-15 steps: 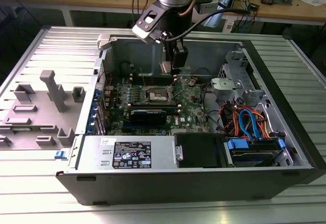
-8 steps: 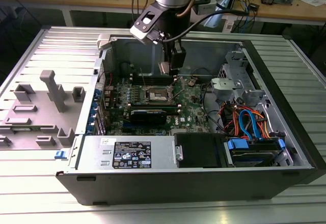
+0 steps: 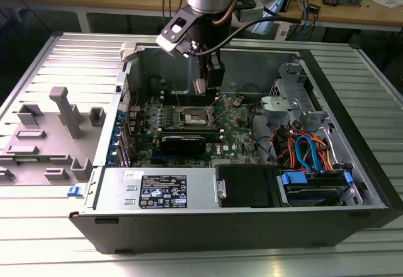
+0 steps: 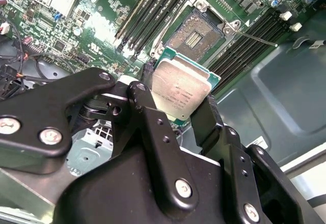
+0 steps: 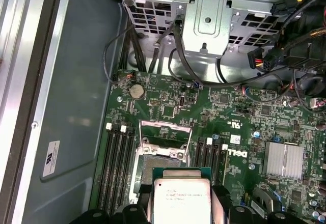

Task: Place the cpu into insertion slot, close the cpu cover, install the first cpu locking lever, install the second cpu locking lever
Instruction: 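Place the cpu into insertion slot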

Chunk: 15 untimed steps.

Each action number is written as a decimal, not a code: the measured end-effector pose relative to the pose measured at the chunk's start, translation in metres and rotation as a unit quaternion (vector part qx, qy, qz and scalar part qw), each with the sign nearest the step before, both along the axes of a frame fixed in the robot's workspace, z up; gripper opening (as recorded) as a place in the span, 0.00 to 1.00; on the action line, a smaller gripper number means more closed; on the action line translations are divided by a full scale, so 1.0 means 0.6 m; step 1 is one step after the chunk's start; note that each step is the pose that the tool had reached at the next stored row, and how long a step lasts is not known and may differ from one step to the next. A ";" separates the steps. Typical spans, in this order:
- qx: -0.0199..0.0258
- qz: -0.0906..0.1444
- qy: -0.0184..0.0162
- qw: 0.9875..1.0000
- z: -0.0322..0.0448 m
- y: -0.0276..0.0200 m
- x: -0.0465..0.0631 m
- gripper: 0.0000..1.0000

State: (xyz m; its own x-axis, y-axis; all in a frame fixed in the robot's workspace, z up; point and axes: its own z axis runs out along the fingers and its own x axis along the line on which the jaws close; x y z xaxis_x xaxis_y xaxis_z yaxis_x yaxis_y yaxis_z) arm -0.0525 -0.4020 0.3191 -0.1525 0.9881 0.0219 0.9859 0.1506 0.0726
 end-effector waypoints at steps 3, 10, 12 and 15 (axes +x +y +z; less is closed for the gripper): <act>0.000 -0.002 0.003 1.000 -0.002 -0.0026 0.000 0.54; 0.000 -0.012 0.010 1.000 -0.007 -0.0036 -0.001 0.54; 0.000 -0.014 0.011 1.000 -0.008 -0.0038 -0.001 0.54; 0.000 -0.015 0.013 1.000 -0.008 -0.0041 -0.001 0.54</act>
State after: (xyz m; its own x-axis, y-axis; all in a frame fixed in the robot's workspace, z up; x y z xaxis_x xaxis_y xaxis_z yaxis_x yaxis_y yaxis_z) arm -0.0529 -0.4045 0.3141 -0.1224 0.9922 0.0255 0.9915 0.1211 0.0470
